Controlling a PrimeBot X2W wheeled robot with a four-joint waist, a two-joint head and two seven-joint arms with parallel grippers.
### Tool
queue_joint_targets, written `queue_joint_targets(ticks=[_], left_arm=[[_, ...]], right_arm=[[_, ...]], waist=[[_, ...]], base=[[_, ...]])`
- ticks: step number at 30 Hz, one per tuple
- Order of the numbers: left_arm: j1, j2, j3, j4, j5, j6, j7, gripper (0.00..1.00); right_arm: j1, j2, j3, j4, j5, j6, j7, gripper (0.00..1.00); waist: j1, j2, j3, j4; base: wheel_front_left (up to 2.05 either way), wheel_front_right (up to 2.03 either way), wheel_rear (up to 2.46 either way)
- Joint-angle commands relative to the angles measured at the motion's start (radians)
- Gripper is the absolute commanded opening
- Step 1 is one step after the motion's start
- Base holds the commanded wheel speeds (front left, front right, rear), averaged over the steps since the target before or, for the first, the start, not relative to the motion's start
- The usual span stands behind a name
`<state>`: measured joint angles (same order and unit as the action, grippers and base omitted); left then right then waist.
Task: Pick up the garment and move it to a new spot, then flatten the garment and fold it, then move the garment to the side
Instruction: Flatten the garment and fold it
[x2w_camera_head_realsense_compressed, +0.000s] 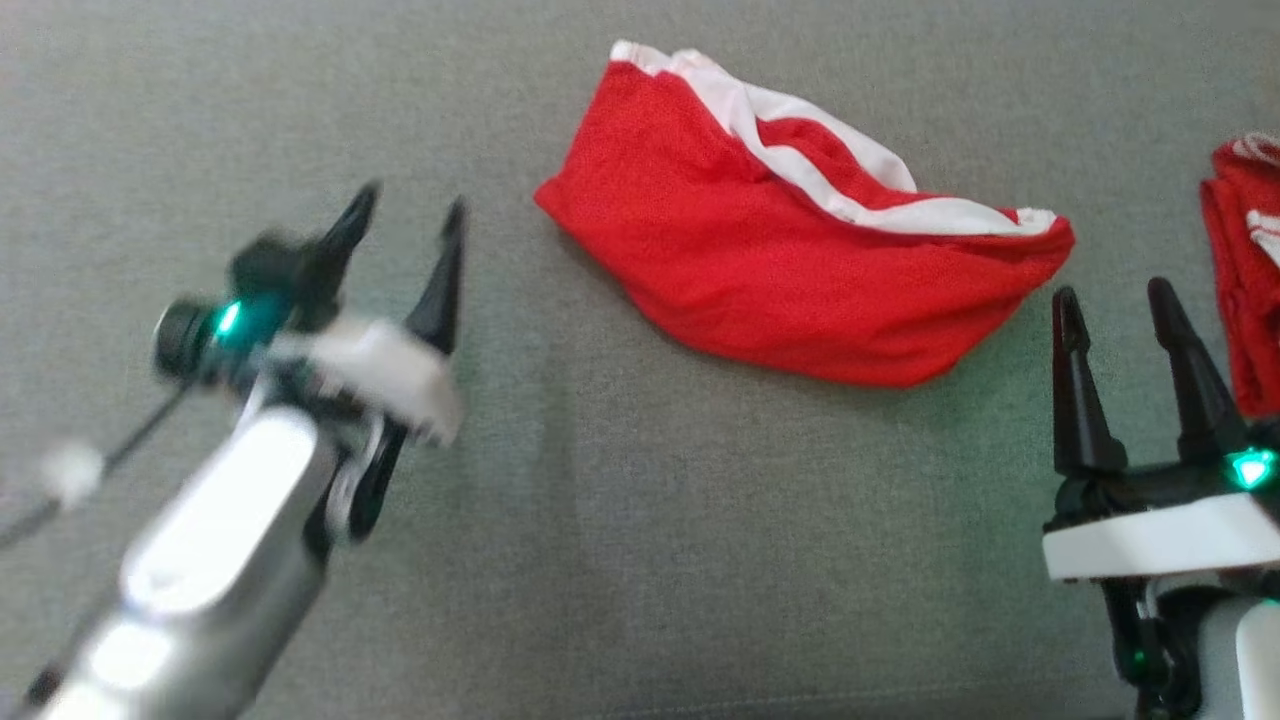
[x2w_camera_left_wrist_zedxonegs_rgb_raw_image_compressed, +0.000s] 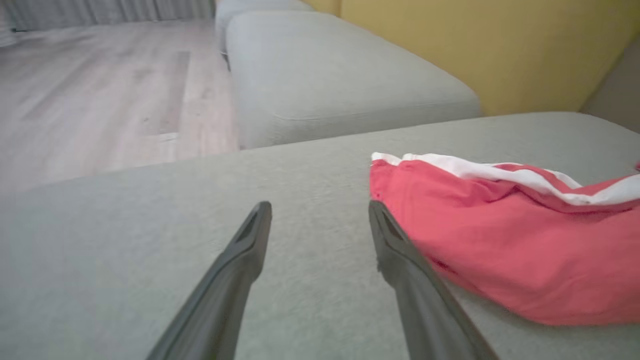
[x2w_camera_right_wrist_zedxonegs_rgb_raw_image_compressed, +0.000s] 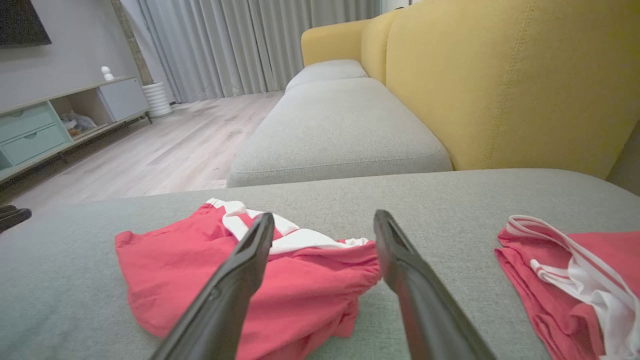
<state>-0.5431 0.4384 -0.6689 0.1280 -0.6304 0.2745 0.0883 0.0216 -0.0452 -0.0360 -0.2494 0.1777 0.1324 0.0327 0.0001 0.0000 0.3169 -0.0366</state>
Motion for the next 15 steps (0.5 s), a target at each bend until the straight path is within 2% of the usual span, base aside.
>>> queue_joint_targets(ticks=[1,5,8,15], left_arm=[[-0.106,-0.006,0.014,0.023,-0.006,-0.04,0.036,1.0],[-0.268,-0.094,-0.034,0.194,-0.035,-0.143,0.122,1.0],[-0.353,-0.148,-0.055,0.332,-0.051,-0.202,0.158,1.0],[-0.467,-0.216,-0.097,0.627,-0.054,-0.277,0.217,1.0]], right_arm=[[-0.045,-0.005,0.025,-0.043,0.014,-0.002,0.001,1.0],[-0.068,-0.005,0.038,-0.034,0.032,-0.002,-0.004,1.0],[-0.081,-0.005,0.043,-0.017,0.056,-0.002,-0.016,1.0],[-0.093,-0.005,0.049,0.034,0.105,-0.002,-0.04,1.0]], waist=[[-0.0001,0.0,0.037,-0.018],[-0.0001,0.0,0.078,-0.051],[-0.0001,0.0,0.097,-0.078],[-0.0001,0.0,0.118,-0.126]], base=[[0.0,0.0,0.0],[0.0,0.0,0.0],[0.0,0.0,0.0],[0.0,0.0,0.0]])
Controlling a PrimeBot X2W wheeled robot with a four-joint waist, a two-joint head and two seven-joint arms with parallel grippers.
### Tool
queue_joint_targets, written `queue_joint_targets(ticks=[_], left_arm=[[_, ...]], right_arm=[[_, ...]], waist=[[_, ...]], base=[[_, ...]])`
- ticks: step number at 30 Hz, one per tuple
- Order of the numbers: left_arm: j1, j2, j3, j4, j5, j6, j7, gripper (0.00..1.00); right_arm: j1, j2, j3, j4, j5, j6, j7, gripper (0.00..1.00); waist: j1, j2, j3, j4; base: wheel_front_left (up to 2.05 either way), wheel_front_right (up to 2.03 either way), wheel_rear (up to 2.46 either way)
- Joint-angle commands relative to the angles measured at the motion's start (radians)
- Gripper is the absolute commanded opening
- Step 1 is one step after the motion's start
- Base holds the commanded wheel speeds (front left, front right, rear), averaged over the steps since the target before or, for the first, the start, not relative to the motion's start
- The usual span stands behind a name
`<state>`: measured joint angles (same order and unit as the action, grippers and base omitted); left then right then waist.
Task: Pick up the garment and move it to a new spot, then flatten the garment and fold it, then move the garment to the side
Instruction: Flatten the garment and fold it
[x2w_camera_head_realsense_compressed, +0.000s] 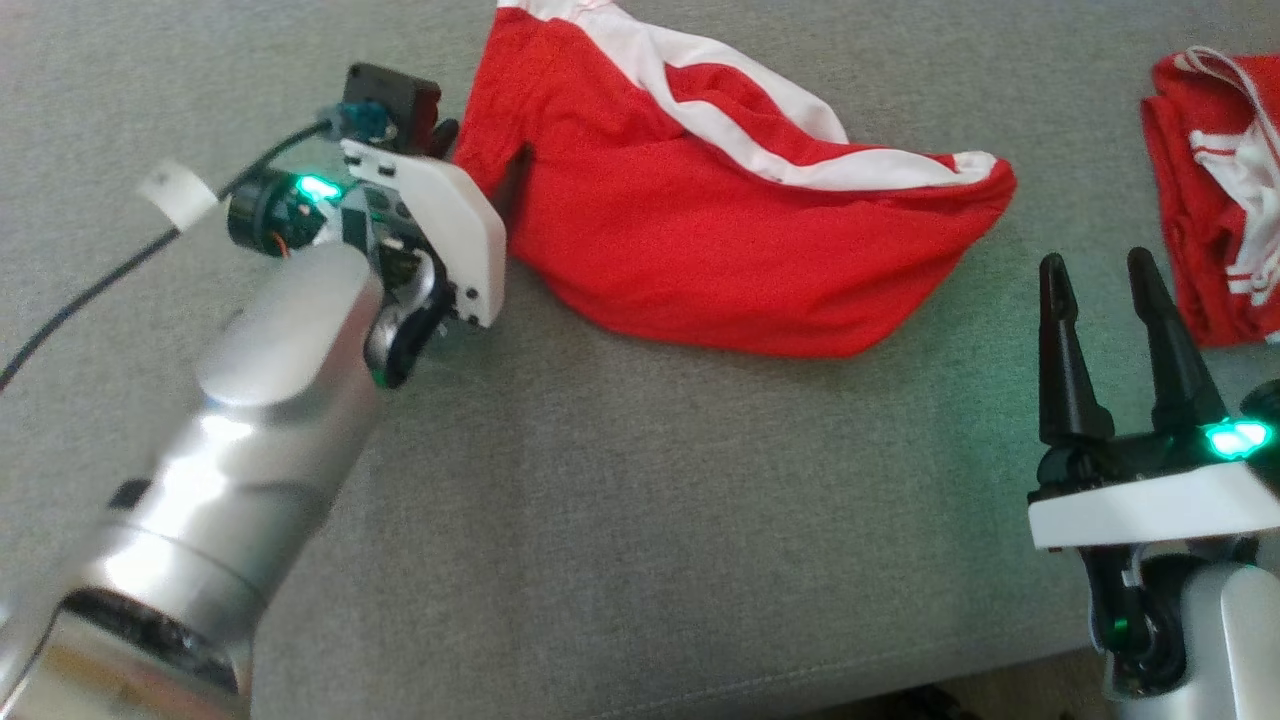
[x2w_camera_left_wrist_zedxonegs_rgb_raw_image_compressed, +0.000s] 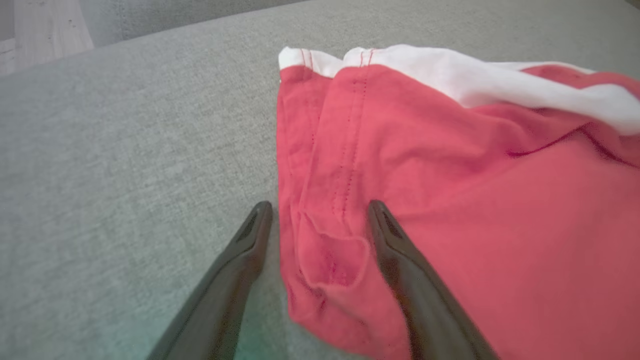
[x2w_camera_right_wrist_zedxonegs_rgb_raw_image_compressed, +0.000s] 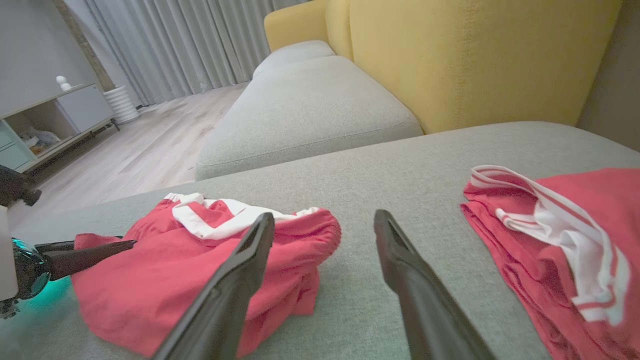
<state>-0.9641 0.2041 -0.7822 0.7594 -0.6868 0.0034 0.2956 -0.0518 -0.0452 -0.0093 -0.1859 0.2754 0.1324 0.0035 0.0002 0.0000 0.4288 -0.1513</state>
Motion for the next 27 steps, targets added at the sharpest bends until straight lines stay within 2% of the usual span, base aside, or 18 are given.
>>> queue_joint_targets(ticks=[1,6,7,8,11,16,22,27], left_arm=[[-0.055,0.011,0.009,0.028,0.003,-0.015,0.021,1.0],[-0.074,-0.017,-0.019,0.132,0.0,-0.047,0.079,1.0],[-0.076,-0.023,-0.024,0.152,-0.001,-0.052,0.093,0.4],[-0.075,-0.028,-0.03,0.17,-0.005,-0.059,0.109,0.0],[-0.07,-0.039,-0.037,0.202,-0.014,-0.078,0.119,0.0],[-0.03,-0.029,-0.008,0.193,-0.021,-0.058,-0.032,0.0],[0.139,0.022,0.05,0.08,-0.052,0.009,-0.222,0.0],[0.324,0.101,0.089,-0.116,-0.076,0.098,-0.291,0.0]], right_arm=[[-0.02,-0.005,0.022,-0.024,0.015,-0.002,-0.013,1.0],[-0.019,-0.005,0.019,-0.009,0.029,-0.002,-0.019,1.0],[-0.019,-0.005,0.016,-0.007,0.032,-0.002,-0.02,1.0],[-0.019,-0.005,0.014,-0.004,0.036,-0.002,-0.021,1.0],[-0.02,-0.005,0.009,0.002,0.046,-0.002,-0.022,1.0],[-0.007,-0.005,-0.001,0.011,0.055,-0.002,-0.019,1.0],[0.041,-0.005,-0.028,0.022,0.063,-0.002,-0.008,1.0],[0.083,-0.005,-0.055,0.015,0.069,-0.002,0.007,1.0]], waist=[[-0.0002,0.0,0.007,-0.015],[-0.0002,0.0,0.006,-0.022],[-0.0002,0.0,0.005,-0.022],[-0.0002,0.0,0.003,-0.022],[-0.0002,0.0,-0.003,-0.02],[-0.0002,0.0,-0.03,-0.008],[-0.0002,0.0,-0.097,0.024],[-0.0002,0.0,-0.137,0.059]], base=[[0.0,0.0,0.0],[0.0,0.0,0.0],[0.0,0.0,0.0],[0.0,0.0,0.0],[0.0,0.0,0.0],[0.0,0.0,0.0],[0.0,0.0,0.0],[0.0,0.0,0.0]])
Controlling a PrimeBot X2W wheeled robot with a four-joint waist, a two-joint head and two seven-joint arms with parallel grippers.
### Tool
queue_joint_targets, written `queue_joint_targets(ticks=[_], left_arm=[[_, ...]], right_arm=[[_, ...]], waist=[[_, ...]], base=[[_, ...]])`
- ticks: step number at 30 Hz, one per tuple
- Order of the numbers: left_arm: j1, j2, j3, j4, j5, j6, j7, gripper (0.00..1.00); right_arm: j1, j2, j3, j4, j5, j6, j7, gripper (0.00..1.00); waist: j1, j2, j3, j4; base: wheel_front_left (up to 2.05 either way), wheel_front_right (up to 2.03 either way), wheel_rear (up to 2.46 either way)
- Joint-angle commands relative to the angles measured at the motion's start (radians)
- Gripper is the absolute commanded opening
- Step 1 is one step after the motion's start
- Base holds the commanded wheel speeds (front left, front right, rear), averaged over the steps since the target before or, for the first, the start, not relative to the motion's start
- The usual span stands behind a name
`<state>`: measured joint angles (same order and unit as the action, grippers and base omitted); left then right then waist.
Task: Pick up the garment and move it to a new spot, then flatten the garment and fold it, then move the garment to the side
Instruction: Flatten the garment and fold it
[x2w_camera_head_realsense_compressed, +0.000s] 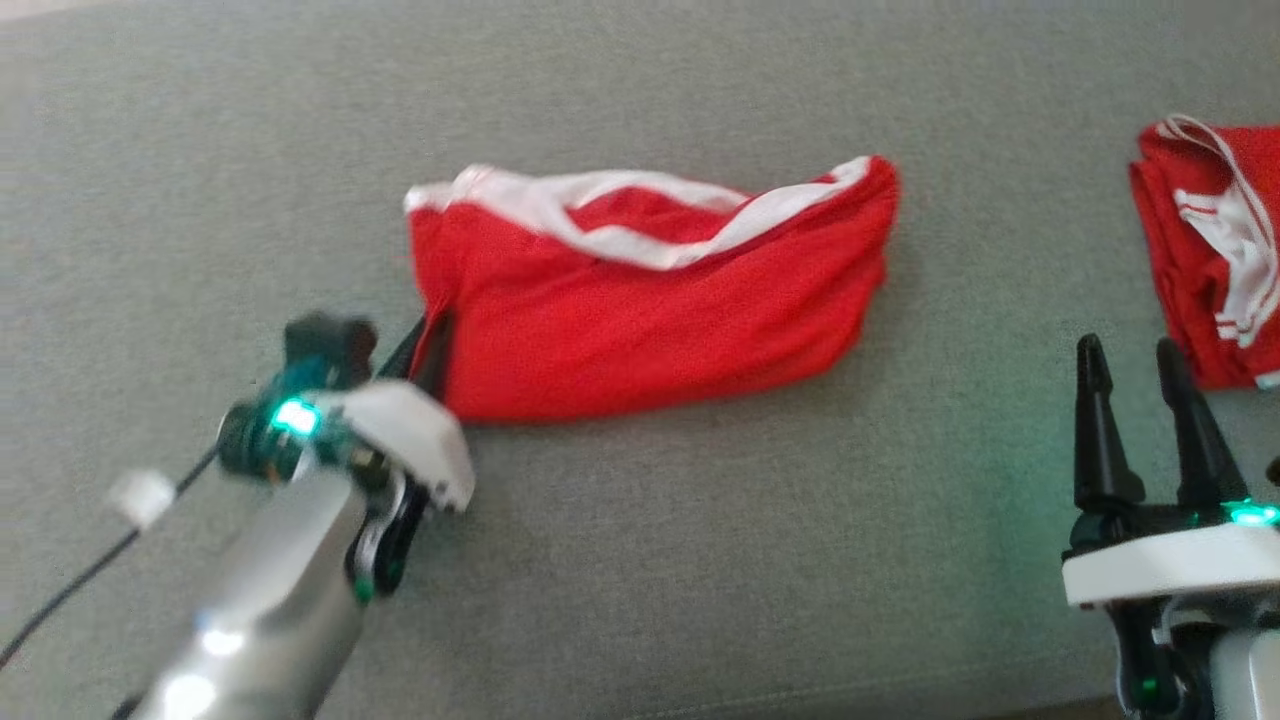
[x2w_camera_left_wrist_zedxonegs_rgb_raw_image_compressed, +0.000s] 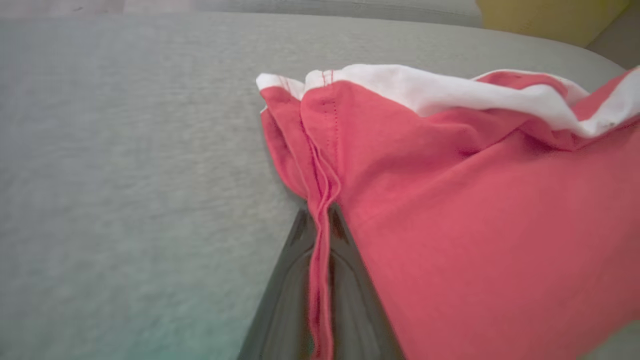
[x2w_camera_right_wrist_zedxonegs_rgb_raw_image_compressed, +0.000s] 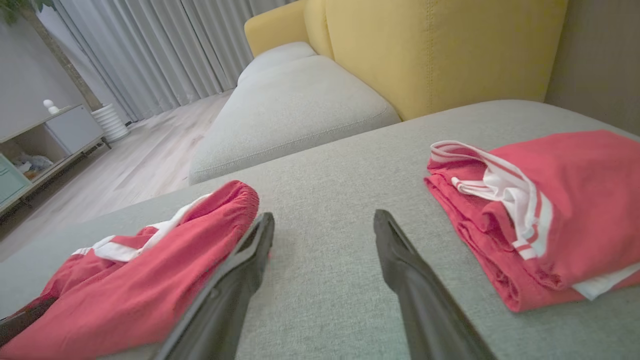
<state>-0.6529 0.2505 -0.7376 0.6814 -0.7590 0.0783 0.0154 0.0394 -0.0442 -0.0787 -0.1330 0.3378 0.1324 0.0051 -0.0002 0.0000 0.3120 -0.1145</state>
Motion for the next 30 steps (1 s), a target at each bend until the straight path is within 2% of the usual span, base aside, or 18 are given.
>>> queue_joint_targets(ticks=[1,6,7,8,11,14,16,17,21,26,30], left_arm=[[0.049,0.072,0.052,-0.082,-0.008,0.043,-0.014,0.0],[0.201,0.147,0.084,-0.28,-0.034,0.126,-0.015,0.0],[0.219,0.156,0.088,-0.312,-0.033,0.137,-0.023,0.25],[0.237,0.162,0.091,-0.341,-0.036,0.141,-0.028,1.0],[0.273,0.174,0.107,-0.407,-0.028,0.169,-0.072,1.0],[0.304,0.181,0.137,-0.461,0.001,0.208,-0.173,1.0],[0.324,0.186,0.162,-0.494,0.027,0.239,-0.231,1.0],[0.343,0.196,0.186,-0.532,0.069,0.276,-0.259,1.0],[0.391,0.221,0.246,-0.613,0.135,0.329,-0.275,1.0],[0.454,0.244,0.293,-0.685,0.17,0.36,-0.277,1.0],[0.497,0.259,0.307,-0.725,0.175,0.368,-0.277,1.0]], right_arm=[[-0.003,-0.006,0.013,-0.04,0.007,-0.002,0.01,1.0],[0.008,-0.006,0.012,-0.06,-0.001,-0.002,0.028,1.0],[0.009,-0.006,0.012,-0.066,-0.006,-0.002,0.032,1.0],[0.01,-0.006,0.012,-0.072,-0.009,-0.002,0.037,1.0],[0.008,-0.006,0.013,-0.095,-0.033,-0.002,0.055,1.0],[0.005,-0.006,0.013,-0.124,-0.062,-0.002,0.077,1.0],[0.004,-0.006,0.017,-0.149,-0.086,-0.002,0.093,1.0],[0.004,-0.006,0.02,-0.174,-0.1,-0.002,0.109,1.0],[0.007,-0.006,0.029,-0.217,-0.131,-0.002,0.139,1.0],[0.015,-0.006,0.036,-0.237,-0.147,-0.002,0.165,1.0],[0.022,-0.006,0.037,-0.244,-0.152,-0.002,0.177,1.0]], waist=[[0.0002,0.0,-0.025,0.026],[0.0002,0.0,-0.036,0.043],[0.0002,0.0,-0.037,0.045],[0.0002,0.0,-0.039,0.047],[0.0002,0.0,-0.046,0.055],[0.0002,0.0,-0.059,0.063],[0.0002,0.0,-0.067,0.067],[0.0002,0.0,-0.075,0.073],[0.0002,0.0,-0.086,0.081],[0.0002,0.0,-0.095,0.086],[0.0002,0.0,-0.102,0.092]], base=[[0.0,0.0,0.0],[0.0,0.0,0.0],[0.0,0.0,0.0],[0.0,0.0,0.0],[0.0,0.0,0.0],[0.0,0.0,0.0],[0.0,0.0,0.0],[0.0,0.0,0.0],[0.0,0.0,0.0],[0.0,0.0,0.0],[0.0,0.0,0.0]])
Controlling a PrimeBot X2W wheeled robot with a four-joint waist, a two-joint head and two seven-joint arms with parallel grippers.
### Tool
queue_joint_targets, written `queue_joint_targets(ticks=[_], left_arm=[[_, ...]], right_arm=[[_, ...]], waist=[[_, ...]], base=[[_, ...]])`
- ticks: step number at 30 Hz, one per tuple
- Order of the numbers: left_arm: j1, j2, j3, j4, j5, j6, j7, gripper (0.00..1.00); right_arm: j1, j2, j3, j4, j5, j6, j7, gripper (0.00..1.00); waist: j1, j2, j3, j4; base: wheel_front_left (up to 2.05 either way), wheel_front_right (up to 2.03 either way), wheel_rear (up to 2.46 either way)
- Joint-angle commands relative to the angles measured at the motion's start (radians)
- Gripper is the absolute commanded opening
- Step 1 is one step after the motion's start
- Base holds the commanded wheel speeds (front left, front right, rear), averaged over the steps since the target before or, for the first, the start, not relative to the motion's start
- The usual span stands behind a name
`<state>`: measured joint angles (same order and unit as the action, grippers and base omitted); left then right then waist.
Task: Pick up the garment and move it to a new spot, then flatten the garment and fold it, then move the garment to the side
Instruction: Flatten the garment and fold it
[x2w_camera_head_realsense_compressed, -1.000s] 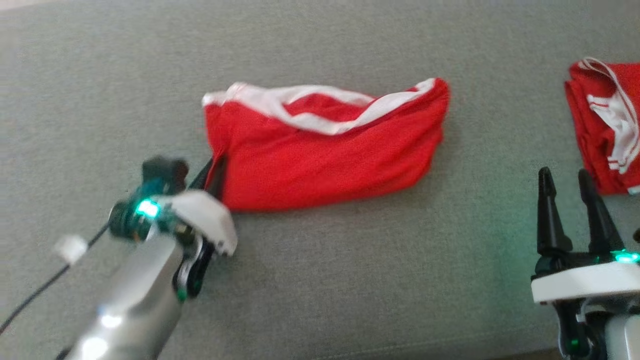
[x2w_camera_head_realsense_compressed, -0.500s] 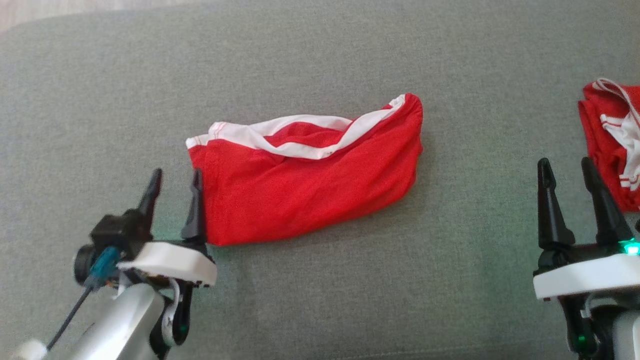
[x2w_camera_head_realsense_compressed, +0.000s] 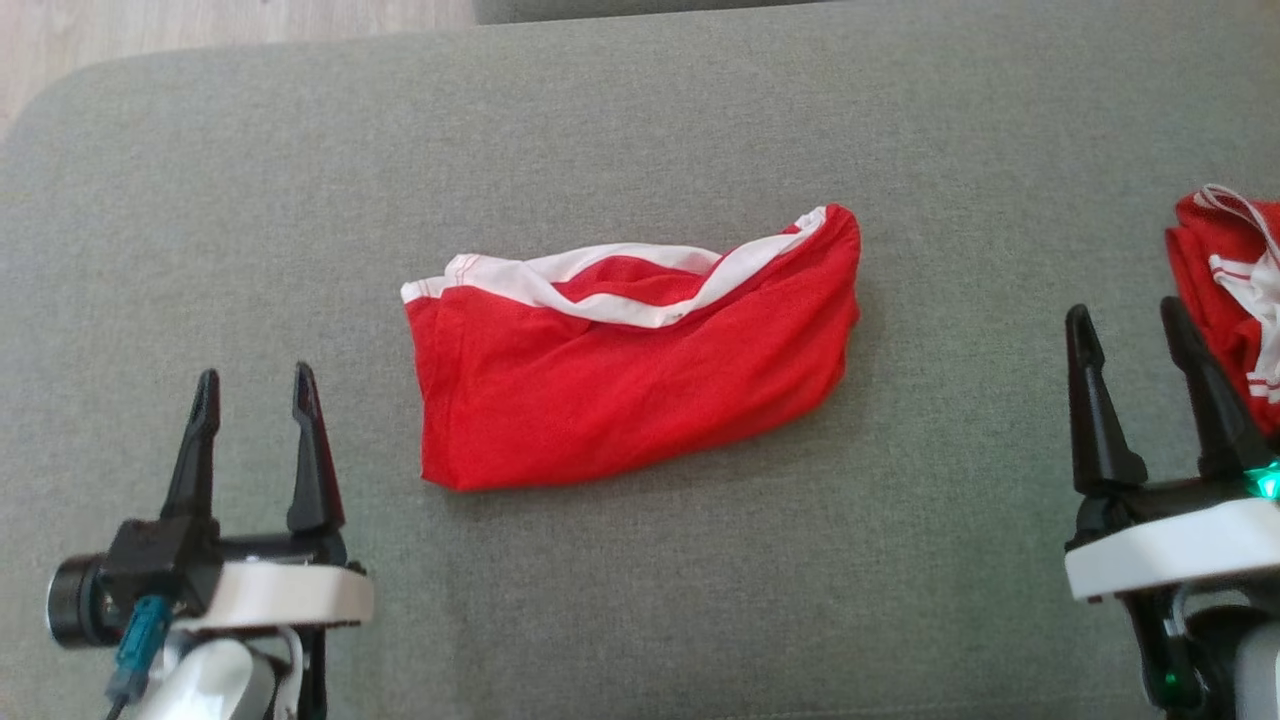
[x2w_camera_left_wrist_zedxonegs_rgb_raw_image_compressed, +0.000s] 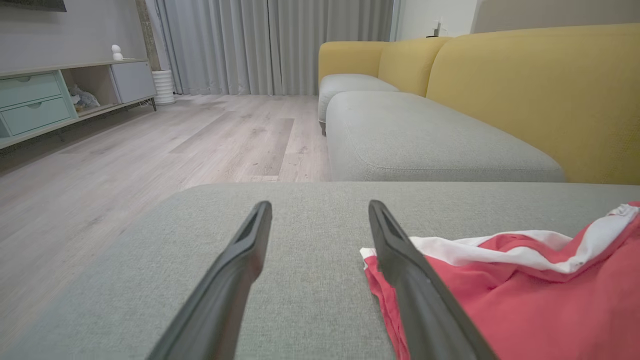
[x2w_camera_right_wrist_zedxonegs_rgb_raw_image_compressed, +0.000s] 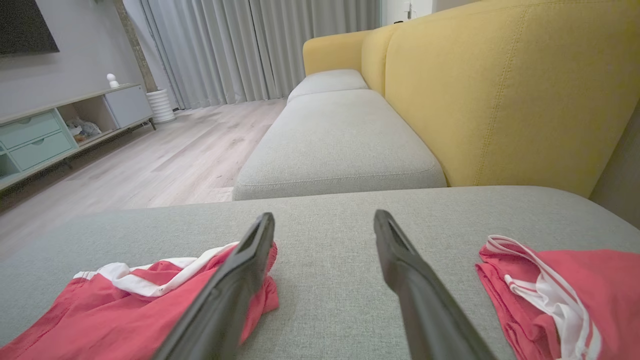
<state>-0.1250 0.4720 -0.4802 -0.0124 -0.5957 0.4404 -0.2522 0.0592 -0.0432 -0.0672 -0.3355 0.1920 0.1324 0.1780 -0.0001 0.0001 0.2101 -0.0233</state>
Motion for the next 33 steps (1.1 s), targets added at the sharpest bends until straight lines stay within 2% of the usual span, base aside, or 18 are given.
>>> queue_joint_targets(ticks=[1,10,16,24,33], left_arm=[[-0.025,0.04,0.049,-0.035,0.011,0.006,-0.009,1.0],[-0.034,0.029,0.047,-0.057,0.011,0.0,-0.008,1.0],[-0.09,-0.012,0.059,-0.085,0.066,-0.026,-0.009,1.0],[-0.126,-0.112,0.131,-0.116,0.203,-0.125,-0.009,1.0],[-0.09,-0.205,0.226,-0.086,0.278,-0.23,-0.009,1.0]], right_arm=[[0.004,-0.007,0.025,-0.041,-0.007,-0.002,0.007,1.0],[-0.008,-0.009,0.008,-0.012,-0.018,-0.002,0.034,1.0],[-0.118,-0.06,0.062,0.17,0.033,-0.002,0.041,1.0],[-0.311,-0.115,0.138,0.469,0.097,-0.002,0.022,1.0],[-0.393,-0.149,0.2,0.707,0.166,-0.002,0.106,1.0]], waist=[[0.0001,-0.0001,-0.001,0.002],[0.0001,-0.0001,0.015,0.032],[0.0001,-0.0001,0.054,0.09],[0.0001,-0.0001,0.088,0.169],[0.0001,-0.0001,0.097,0.196]], base=[[0.0,0.0,0.0],[0.0,0.0,0.0],[0.0,0.0,0.0],[0.0,0.0,0.0],[0.0,0.0,0.0]])
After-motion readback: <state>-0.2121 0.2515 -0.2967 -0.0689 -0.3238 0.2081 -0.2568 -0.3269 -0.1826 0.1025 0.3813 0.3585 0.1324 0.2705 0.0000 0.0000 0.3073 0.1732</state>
